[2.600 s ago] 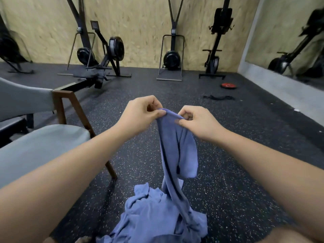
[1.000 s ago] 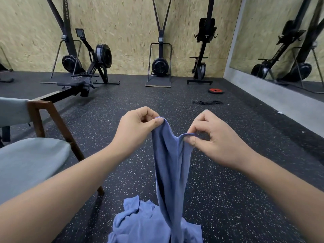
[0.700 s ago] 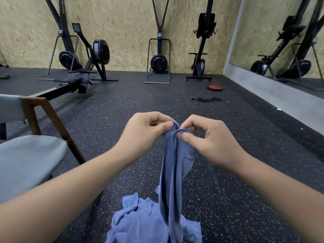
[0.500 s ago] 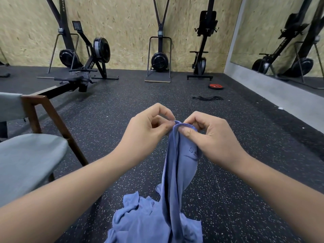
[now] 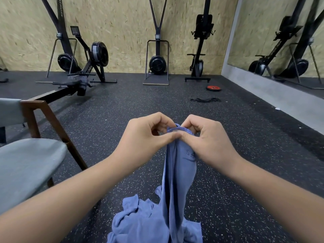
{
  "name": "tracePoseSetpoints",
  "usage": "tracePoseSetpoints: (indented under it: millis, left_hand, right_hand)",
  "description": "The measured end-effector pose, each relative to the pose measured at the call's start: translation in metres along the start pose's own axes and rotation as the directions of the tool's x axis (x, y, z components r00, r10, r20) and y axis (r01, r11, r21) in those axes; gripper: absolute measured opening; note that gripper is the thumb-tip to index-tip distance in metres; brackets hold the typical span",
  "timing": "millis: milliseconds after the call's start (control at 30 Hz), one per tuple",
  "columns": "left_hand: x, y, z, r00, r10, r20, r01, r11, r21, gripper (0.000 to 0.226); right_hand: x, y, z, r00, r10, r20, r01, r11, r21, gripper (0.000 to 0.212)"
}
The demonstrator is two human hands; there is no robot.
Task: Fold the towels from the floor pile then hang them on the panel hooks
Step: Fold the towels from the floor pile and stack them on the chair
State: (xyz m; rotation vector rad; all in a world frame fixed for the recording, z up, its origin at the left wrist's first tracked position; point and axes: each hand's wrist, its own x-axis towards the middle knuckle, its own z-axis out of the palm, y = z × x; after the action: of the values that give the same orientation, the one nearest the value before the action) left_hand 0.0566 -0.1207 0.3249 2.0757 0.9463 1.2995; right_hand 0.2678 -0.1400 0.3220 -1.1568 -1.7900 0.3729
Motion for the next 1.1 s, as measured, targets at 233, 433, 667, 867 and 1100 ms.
tracePoseSetpoints:
  millis: [233, 433, 667, 867, 1100]
  left_hand:
    - [0.008, -0.004, -0.028, 0.992, 0.05, -0.116, -0.015, 0.958, 0.286, 0.013]
    - [0.008, -0.007, -0.042, 0.994, 0.094, -0.046, -0.06, 0.867, 0.495, 0.012]
    - [0.009, -0.012, -0.041, 0.997, 0.013, -0.075, 0.017, 0.922, 0.388, 0.014]
    - [0.009, -0.006, -0.028, 1.0, 0.02, -0.022, -0.015, 0.971, 0.237, 0.015]
    - [0.003, 0.003, -0.001, 0.997, 0.035, 0.067, -0.039, 0.997, 0.064, 0.021]
  right_hand:
    - [0.0, 0.012, -0.019, 0.977, -0.051, 0.208, 0.103, 0.963, -0.249, 0.034]
    - [0.001, 0.018, -0.033, 0.951, -0.14, 0.274, 0.265, 0.828, -0.495, 0.039]
    - [0.005, 0.006, -0.041, 0.98, -0.197, 0.023, 0.18, 0.838, -0.516, 0.031]
    - [-0.001, -0.009, -0.036, 0.988, -0.054, 0.142, 0.1, 0.935, -0.341, 0.052]
    - [0.002, -0.005, -0.015, 0.953, -0.101, 0.284, 0.152, 0.975, -0.162, 0.014]
